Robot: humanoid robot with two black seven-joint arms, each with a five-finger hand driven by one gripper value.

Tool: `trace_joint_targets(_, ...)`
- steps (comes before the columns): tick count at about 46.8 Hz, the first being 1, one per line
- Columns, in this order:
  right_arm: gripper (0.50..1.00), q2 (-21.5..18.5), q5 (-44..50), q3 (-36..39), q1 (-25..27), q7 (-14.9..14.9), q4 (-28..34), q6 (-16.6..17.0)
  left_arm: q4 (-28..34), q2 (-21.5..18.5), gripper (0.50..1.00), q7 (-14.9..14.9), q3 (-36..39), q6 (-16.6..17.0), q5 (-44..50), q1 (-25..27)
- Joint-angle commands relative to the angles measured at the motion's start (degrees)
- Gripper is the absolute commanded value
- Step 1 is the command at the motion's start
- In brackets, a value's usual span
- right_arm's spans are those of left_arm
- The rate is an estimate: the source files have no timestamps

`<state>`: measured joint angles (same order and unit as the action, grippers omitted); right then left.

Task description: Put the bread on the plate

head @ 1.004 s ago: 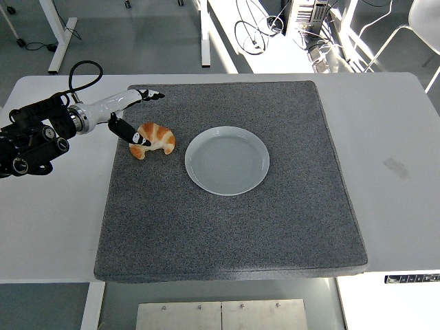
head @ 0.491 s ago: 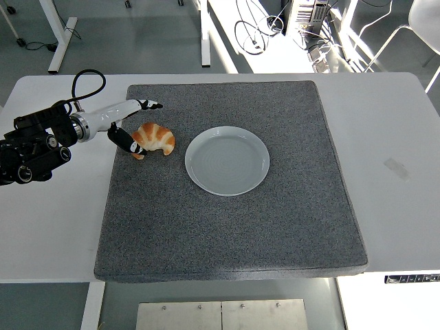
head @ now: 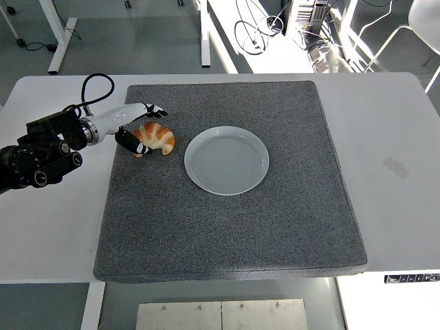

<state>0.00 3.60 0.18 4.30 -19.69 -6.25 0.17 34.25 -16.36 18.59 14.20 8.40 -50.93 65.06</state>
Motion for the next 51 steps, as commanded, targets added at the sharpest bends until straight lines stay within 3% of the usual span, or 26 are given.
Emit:
trace_joint_targets(1, 1.000, 0.00, 0.00, 0.00, 0.01, 0.00, 0.01, 0.00, -0.24, 0.37, 0.586, 0.21, 0.74, 1.36, 0.04, -0.02)
trace_joint_targets(3, 1.000, 0.00, 0.00, 0.00, 0.01, 0.00, 0.01, 0.00, -0.24, 0.63, 0.500, 0.30, 0.74, 1.53, 0.05, 0.07)
trace_joint_targets(14, 1.000, 0.00, 0.00, 0.00, 0.01, 0.00, 0.01, 0.00, -0.42, 0.72, 0.500, 0.48, 0.56, 1.54, 0.75, 1.12)
trace_joint_targets(25, 1.000, 0.00, 0.00, 0.00, 0.01, 0.00, 0.01, 0.00, -0.33, -0.42, 0.500, 0.66, 0.65, 0.57, 0.92, 7.62)
trace_joint_targets(33, 1.000, 0.00, 0.00, 0.00, 0.01, 0.00, 0.01, 0.00, -0.41, -1.92, 0.500, 0.74, 0.65, -1.98, 1.01, 12.02)
trace_joint_targets(51, 1.000, 0.00, 0.00, 0.00, 0.01, 0.00, 0.01, 0.00, -0.42, -1.21, 0.500, 0.66, 0.74, -2.16, 0.92, 15.80)
